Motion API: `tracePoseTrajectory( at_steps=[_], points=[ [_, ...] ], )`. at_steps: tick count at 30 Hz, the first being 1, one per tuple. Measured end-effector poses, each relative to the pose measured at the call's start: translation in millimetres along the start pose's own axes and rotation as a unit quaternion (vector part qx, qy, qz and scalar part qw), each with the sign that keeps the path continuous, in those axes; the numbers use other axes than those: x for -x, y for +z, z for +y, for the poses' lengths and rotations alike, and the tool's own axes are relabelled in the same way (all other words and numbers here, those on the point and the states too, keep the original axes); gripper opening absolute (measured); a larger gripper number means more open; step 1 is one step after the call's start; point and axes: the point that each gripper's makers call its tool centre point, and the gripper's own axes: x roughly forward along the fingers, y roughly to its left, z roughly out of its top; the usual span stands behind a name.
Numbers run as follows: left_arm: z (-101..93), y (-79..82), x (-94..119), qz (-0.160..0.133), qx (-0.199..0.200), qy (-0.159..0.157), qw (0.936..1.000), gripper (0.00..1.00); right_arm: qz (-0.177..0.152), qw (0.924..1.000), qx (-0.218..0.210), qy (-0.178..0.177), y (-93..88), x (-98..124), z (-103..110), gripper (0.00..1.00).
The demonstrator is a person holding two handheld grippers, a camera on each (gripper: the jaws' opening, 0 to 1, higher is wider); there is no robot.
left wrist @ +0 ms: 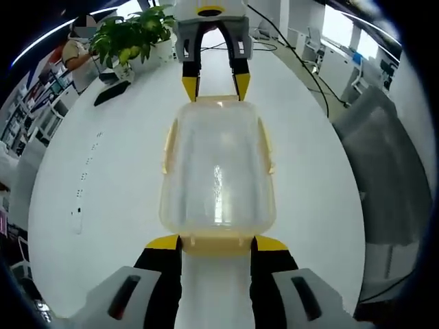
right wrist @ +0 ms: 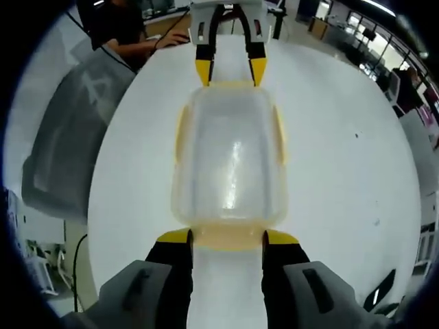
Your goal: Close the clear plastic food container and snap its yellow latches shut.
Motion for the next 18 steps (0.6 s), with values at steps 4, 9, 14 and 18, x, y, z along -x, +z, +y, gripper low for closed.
tracePoseTrajectory(
  at_steps=[4,9,14,18],
  points=[
    [-0.5,-0.8,-0.6,-0.001,0.005,-0.001,1.0,0.32,-0.001,1.0,0.002,-0.001,0.2,-0.7,-1.3,0.35],
    [-0.4,-0.6,-0.6,-0.003,0.007,-0.002,1.0,0.32,-0.001,1.0,0.0,0.003,-0.4,-1.0,-1.9,0.35],
    [-0.6,-1.3,-0.8,-0.002,0.009,-0.003,1.0,0.32,-0.003,1.0,-0.001,0.005,-0.3,-1.6,-2.8,0.35],
    [-0.8,-2.0,-1.4,-0.003,0.011,-0.004,0.9999,0.33,-0.005,0.9999,-0.007,0.007,-0.9,-2.8,-2.5,0.36]
  ],
)
